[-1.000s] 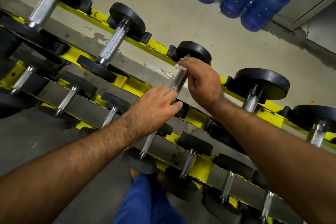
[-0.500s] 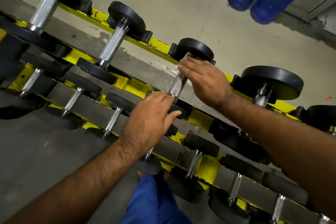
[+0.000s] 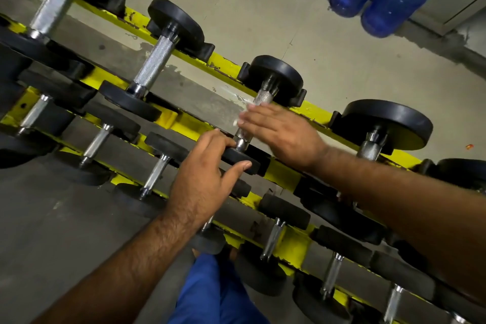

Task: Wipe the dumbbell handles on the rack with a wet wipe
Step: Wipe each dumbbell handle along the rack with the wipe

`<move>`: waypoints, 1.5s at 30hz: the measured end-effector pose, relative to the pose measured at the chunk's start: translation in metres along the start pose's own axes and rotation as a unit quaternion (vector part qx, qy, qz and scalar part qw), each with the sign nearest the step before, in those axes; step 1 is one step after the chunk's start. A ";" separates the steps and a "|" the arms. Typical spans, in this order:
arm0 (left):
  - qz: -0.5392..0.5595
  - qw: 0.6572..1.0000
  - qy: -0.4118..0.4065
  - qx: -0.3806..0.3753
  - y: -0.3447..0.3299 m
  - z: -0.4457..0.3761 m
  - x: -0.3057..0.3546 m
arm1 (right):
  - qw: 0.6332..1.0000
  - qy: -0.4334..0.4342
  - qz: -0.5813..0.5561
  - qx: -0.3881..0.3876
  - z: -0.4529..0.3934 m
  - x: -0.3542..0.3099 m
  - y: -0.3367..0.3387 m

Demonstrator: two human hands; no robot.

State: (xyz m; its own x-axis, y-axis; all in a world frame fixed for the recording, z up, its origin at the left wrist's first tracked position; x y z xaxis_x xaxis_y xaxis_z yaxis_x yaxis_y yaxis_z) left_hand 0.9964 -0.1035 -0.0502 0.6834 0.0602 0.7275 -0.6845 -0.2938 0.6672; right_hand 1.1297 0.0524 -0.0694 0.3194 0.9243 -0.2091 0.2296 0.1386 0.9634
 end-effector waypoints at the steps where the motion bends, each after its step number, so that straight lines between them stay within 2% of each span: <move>1: 0.001 1.000 0.001 0.002 0.000 0.000 0.000 | 0.999 -0.026 0.007 0.025 -0.005 0.011 0.005; 3: 0.001 1.000 0.004 0.007 0.000 0.000 0.001 | 0.993 -0.107 0.007 0.058 -0.010 0.019 0.007; 4: 0.000 1.000 0.005 0.009 0.000 0.000 0.001 | 0.991 -0.116 -0.007 0.061 -0.008 0.010 0.003; 7: -0.003 1.000 0.004 0.011 0.000 0.001 0.002 | 0.999 0.008 -0.034 -0.001 0.008 -0.019 -0.010; 9: -0.004 1.000 0.008 0.010 0.000 0.000 0.002 | 0.999 0.031 -0.017 -0.009 0.003 -0.005 0.000; 12: 0.003 1.000 0.008 0.012 -0.001 0.001 0.000 | 0.994 -0.104 -0.008 0.046 -0.013 0.016 0.011; 13: 0.006 1.000 0.008 0.014 -0.001 0.001 0.000 | 0.993 -0.109 -0.011 0.044 -0.011 0.008 0.008; 17: 0.009 1.000 0.011 0.022 -0.002 0.002 0.000 | 0.996 0.063 -0.025 -0.051 0.007 -0.018 -0.005; 19: 0.027 0.999 0.018 0.033 -0.002 0.002 -0.001 | 1.000 0.020 -0.012 -0.021 -0.004 0.002 0.002; 21: 0.044 0.998 0.016 0.043 -0.001 0.003 -0.004 | 0.997 -0.078 -0.015 0.019 -0.010 0.010 0.008; 22: 0.052 0.997 0.014 0.048 -0.001 0.004 -0.005 | 0.997 -0.078 -0.016 0.020 -0.009 0.003 0.006; 25: 0.065 0.996 0.012 0.054 0.000 0.003 -0.007 | 0.998 0.047 -0.023 -0.044 0.004 -0.022 -0.005; 26: 0.068 0.996 0.011 0.053 0.000 0.003 -0.008 | 0.996 0.058 -0.024 -0.059 0.001 -0.018 -0.002; 30: 0.068 0.997 0.018 0.035 0.000 0.002 -0.008 | 0.997 -0.076 0.010 0.009 -0.018 0.004 0.009; 34: 0.053 0.998 0.011 0.021 0.002 0.001 -0.004 | 0.997 0.025 0.018 -0.071 -0.006 -0.017 0.000; 35: 0.048 0.999 0.014 0.017 0.002 0.001 -0.002 | 0.997 0.010 0.028 -0.068 -0.009 -0.010 0.005; 38: 0.030 0.999 0.021 0.010 0.005 0.001 0.000 | 0.991 -0.111 0.061 -0.035 -0.019 0.000 0.016; 42: 0.034 0.999 0.029 -0.006 0.010 -0.003 0.001 | 0.987 -0.084 0.064 -0.120 -0.012 -0.013 0.015; 45: 0.028 0.999 0.034 -0.029 0.009 -0.004 0.003 | 0.976 -0.151 0.091 -0.131 -0.025 -0.007 0.030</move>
State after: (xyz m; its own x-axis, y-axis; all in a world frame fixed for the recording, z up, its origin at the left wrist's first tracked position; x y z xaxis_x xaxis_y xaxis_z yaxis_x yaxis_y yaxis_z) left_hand 0.9908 -0.1026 -0.0416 0.6262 0.1096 0.7719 -0.7360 -0.2435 0.6317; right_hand 1.1112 0.0595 -0.0353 0.5978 0.8010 -0.0321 -0.0868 0.1045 0.9907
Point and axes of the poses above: each hand's wrist, its own z-axis away from the middle knuckle, its own y-axis out of the back of the hand, x = y × z, the point moved 2 cm from there along -z, towards the middle knuckle, and after that the axes turned 10 degrees about -y, right-handed, at the moved point
